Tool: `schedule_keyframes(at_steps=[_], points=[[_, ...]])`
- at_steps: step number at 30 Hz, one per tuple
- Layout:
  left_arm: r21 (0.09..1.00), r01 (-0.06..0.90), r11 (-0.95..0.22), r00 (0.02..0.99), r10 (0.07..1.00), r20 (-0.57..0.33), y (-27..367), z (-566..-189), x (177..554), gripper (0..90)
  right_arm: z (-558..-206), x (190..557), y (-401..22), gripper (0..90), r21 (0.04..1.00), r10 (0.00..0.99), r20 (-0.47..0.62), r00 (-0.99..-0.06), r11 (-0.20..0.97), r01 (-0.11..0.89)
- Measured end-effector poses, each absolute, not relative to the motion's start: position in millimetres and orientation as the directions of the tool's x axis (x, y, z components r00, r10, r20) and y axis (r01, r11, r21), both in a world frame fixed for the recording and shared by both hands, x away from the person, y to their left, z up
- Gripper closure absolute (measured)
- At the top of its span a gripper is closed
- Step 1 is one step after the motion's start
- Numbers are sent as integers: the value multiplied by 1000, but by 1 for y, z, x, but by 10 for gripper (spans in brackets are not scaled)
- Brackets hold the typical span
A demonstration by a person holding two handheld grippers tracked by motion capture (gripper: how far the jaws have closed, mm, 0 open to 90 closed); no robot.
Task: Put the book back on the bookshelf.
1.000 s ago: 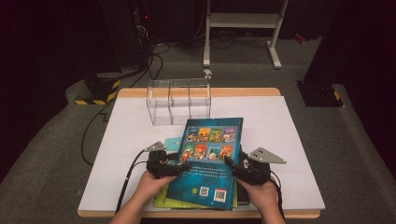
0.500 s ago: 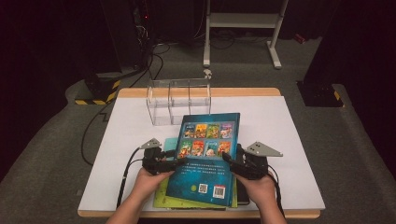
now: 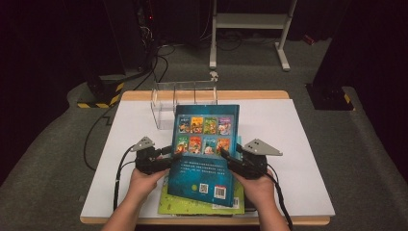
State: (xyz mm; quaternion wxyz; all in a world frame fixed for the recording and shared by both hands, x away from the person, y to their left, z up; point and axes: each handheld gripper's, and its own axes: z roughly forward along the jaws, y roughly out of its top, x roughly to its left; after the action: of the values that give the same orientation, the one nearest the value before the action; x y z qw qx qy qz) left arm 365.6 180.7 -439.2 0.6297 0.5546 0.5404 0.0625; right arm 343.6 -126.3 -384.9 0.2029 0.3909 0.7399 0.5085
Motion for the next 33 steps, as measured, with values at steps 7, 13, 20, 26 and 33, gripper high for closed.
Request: schedule_keyframes(at_steps=[7,13,20,26,33], points=[[764,471,440,375,684,-625,204,-434,362,524,-375,352,-104,517,893,787,81,-611,215,396],[777,431,460,353,706,-614,220,-428,359,578,-366,353,-82,519,895,785,22,-619,261,362],[802,374,466,339,736,-586,232,-420,355,598,-363,358,-66,521,899,781,21,-624,258,353],[813,331,479,339,743,-577,249,-412,352,603,-361,362,-51,521,909,775,39,-631,234,344],[823,303,480,341,752,-564,258,-408,350,601,-357,364,-41,522,921,771,43,-636,216,323]])
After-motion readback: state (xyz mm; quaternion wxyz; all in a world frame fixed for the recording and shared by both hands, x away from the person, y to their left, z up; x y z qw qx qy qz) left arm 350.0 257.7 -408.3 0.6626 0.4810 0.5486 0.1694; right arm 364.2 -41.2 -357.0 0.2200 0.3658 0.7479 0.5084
